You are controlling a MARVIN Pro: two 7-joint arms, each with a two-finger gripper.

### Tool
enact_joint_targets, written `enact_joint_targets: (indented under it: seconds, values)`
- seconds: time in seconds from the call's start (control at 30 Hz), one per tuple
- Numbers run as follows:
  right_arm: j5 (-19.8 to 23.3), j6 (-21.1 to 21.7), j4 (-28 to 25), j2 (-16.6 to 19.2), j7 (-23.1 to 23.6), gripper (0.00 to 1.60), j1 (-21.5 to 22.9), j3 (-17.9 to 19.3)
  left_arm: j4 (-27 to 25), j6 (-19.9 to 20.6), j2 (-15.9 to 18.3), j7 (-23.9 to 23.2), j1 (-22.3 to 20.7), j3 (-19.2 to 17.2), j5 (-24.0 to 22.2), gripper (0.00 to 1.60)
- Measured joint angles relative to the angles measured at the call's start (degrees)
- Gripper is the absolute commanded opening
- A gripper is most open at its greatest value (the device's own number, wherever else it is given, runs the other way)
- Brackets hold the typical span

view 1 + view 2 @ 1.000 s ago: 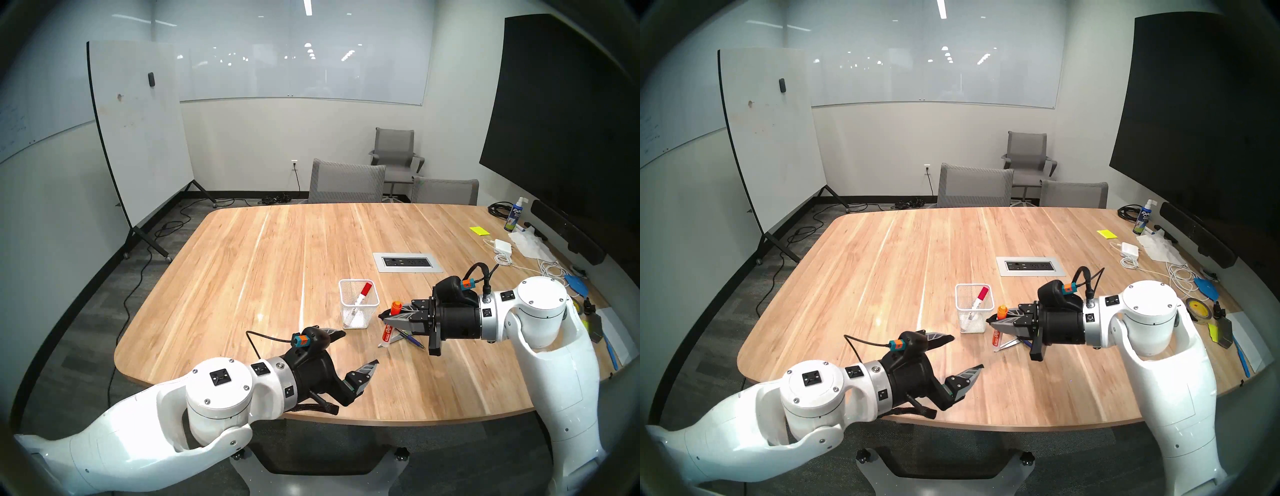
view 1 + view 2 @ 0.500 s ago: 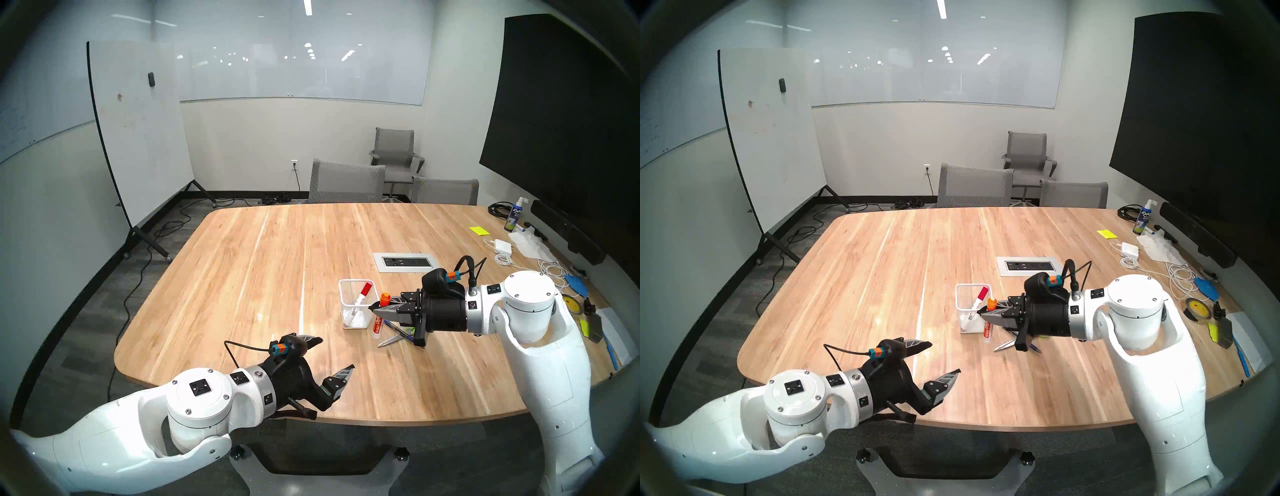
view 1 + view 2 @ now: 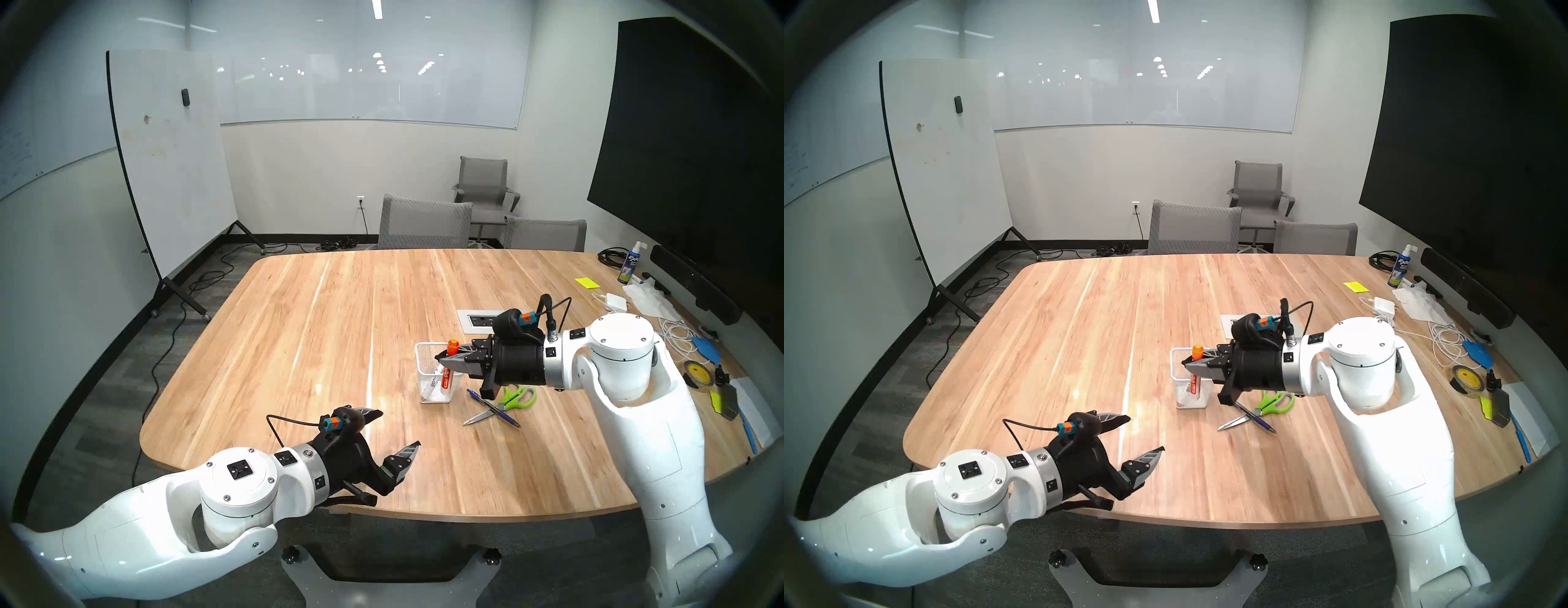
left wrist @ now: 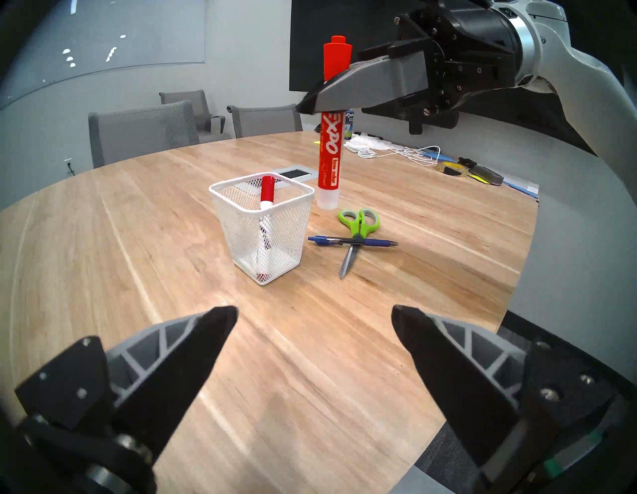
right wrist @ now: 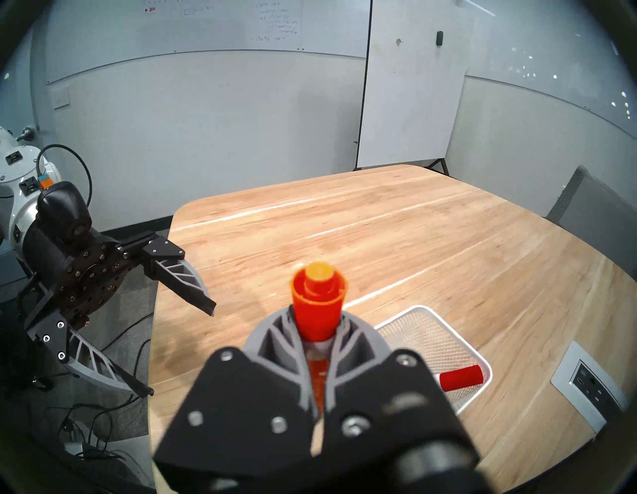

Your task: Place the pen, the marker, and the scissors into the pen holder

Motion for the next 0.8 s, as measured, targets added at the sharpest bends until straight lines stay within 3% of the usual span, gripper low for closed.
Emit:
enact_joint_targets:
  seconds: [0.5, 0.8]
  values:
    - [-3.27, 1.54, 5.62, -2.99, -3.17, 0.0, 5.8, -3.51, 0.42, -0.46, -0.21, 0.09, -0.54, 0.04, -0.13, 1.6]
    - [-3.7, 1.22, 9.27, -4.76, -4.63, 0.0, 8.45, -3.61, 0.46, -0.56, -0.22, 0.13, -0.67, 0.08, -0.04, 1.6]
